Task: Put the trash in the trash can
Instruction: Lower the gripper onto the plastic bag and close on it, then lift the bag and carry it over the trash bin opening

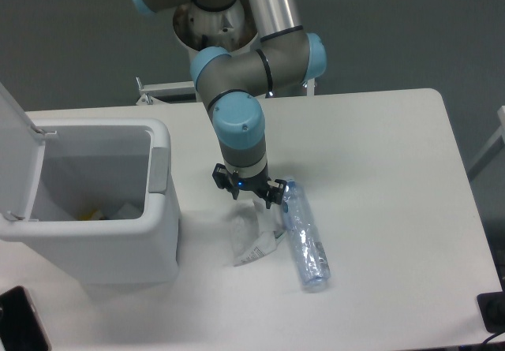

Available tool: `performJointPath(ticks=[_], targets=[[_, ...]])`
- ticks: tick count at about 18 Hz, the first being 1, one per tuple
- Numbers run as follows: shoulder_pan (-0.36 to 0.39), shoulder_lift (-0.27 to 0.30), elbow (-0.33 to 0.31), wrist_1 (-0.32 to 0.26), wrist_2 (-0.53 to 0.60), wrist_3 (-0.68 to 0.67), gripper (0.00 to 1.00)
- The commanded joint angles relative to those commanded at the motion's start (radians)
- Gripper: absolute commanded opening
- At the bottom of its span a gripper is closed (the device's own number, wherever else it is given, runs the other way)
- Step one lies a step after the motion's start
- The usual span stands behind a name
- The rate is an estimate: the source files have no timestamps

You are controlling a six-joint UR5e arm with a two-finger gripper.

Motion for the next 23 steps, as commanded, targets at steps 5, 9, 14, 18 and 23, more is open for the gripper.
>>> performJointPath(ticks=[5, 9, 14, 18, 23], targets=[[0.000, 0.005, 0.032, 0.000, -0.009, -0.017, 0.00], [0.006, 0.012, 0.054, -0.003, -0.020, -0.026, 0.00], [0.021, 0.034, 0.133, -0.003, -0.076, -0.096, 0.00], [0.054, 0.026, 0.274, -0.002, -0.176, -0.251, 0.00], [0.103, 0.024, 0.452, -0.002, -0.276, -0.460, 0.00]])
